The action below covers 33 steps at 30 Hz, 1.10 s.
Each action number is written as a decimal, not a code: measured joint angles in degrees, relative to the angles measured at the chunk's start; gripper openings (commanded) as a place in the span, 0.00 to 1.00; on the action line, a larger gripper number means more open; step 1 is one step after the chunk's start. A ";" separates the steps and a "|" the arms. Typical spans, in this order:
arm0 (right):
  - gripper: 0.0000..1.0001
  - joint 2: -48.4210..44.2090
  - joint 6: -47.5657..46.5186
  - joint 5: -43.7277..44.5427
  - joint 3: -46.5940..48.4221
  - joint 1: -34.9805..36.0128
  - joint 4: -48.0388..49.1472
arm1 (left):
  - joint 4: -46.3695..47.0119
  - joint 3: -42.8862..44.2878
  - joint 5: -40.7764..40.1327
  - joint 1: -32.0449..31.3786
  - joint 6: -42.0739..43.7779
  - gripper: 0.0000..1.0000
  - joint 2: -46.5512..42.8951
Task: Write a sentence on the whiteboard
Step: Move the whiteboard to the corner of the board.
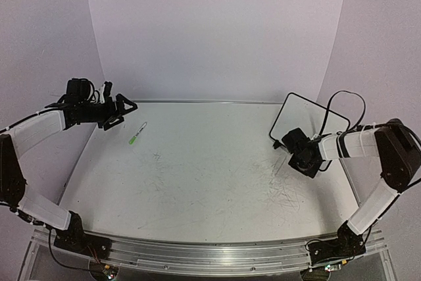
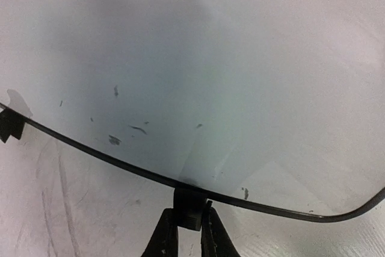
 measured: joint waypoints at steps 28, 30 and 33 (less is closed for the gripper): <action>0.00 -14.40 -28.41 -22.83 -19.93 16.07 29.47 | 14.01 -2.21 -9.74 -24.73 -11.59 0.93 10.57; 0.00 -15.50 -28.25 -22.58 -20.55 16.07 29.81 | 14.77 -2.21 -10.47 -26.20 -12.26 0.93 10.57; 0.02 -16.67 -27.10 -21.27 -20.78 16.07 29.59 | 15.47 -2.21 -11.36 -27.93 -13.19 0.93 10.59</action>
